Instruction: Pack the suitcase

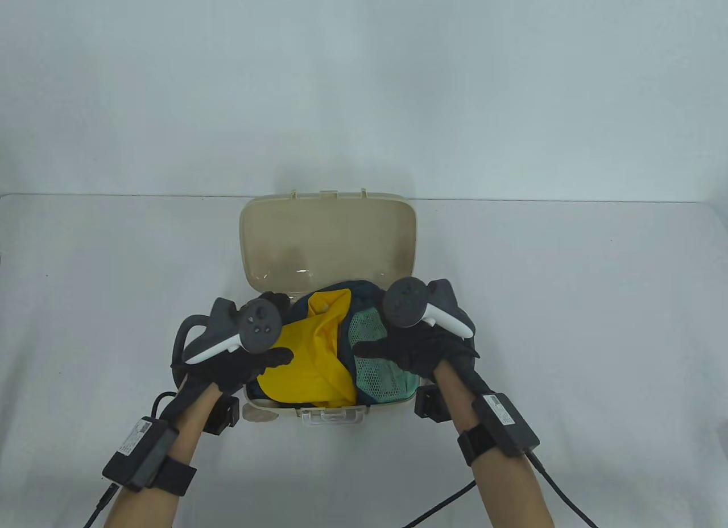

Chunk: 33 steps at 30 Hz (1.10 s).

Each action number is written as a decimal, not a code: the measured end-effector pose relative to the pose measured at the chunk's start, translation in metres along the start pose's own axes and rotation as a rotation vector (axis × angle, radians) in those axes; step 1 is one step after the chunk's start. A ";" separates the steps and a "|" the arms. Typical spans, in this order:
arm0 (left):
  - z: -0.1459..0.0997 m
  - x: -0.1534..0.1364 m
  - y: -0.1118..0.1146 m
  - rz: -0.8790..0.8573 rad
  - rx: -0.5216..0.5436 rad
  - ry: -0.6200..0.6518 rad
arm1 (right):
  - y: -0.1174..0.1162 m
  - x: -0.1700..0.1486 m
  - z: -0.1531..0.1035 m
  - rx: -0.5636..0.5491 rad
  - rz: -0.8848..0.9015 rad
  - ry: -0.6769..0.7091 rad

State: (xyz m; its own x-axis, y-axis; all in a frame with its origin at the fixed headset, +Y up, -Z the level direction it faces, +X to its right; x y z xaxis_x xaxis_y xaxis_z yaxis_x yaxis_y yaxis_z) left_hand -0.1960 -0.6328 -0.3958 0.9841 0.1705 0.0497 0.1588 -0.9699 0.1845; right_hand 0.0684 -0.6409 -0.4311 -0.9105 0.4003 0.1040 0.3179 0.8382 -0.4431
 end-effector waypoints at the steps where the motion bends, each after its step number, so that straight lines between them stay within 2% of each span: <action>1: 0.000 -0.003 -0.006 -0.035 0.016 -0.005 | 0.008 -0.001 -0.002 -0.020 0.025 0.001; 6: 0.010 -0.031 -0.036 -0.346 0.093 -0.050 | 0.062 -0.015 -0.008 -0.200 0.187 -0.045; 11: 0.032 -0.058 -0.044 -0.626 0.127 -0.122 | 0.087 -0.036 0.004 -0.287 0.331 -0.110; 13: 0.042 -0.066 -0.043 -0.730 0.132 -0.156 | 0.091 -0.043 0.012 -0.287 0.390 -0.128; 17: 0.061 -0.071 -0.034 -0.884 0.075 -0.165 | 0.090 -0.050 0.032 -0.244 0.492 -0.142; 24: 0.077 -0.061 -0.025 -0.886 0.024 -0.147 | 0.074 -0.040 0.056 -0.143 0.494 -0.132; 29: 0.070 -0.063 -0.026 -0.916 0.015 -0.118 | 0.072 -0.040 0.051 -0.144 0.489 -0.115; 33: 0.052 -0.065 -0.029 -0.895 0.001 -0.071 | 0.069 -0.040 0.032 -0.139 0.457 -0.068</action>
State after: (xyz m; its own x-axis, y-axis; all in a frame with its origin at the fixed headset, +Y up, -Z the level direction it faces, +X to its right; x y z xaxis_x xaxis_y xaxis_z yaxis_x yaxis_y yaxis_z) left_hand -0.2605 -0.6254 -0.4556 0.4942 0.8520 -0.1730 0.8690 -0.4788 0.1245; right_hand 0.1183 -0.6103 -0.4941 -0.6829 0.7180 -0.1342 0.7177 0.6253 -0.3065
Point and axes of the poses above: the tracker on the back of each hand, its own x axis roughly to the thumb side, its own z axis roughly from the wrist to the fingertips, y = z × x, the point moved 4 cm from there along z, roughly from the wrist to the fingertips, and after that the axes turned 10 degrees about -y, right-handed, at the moved point
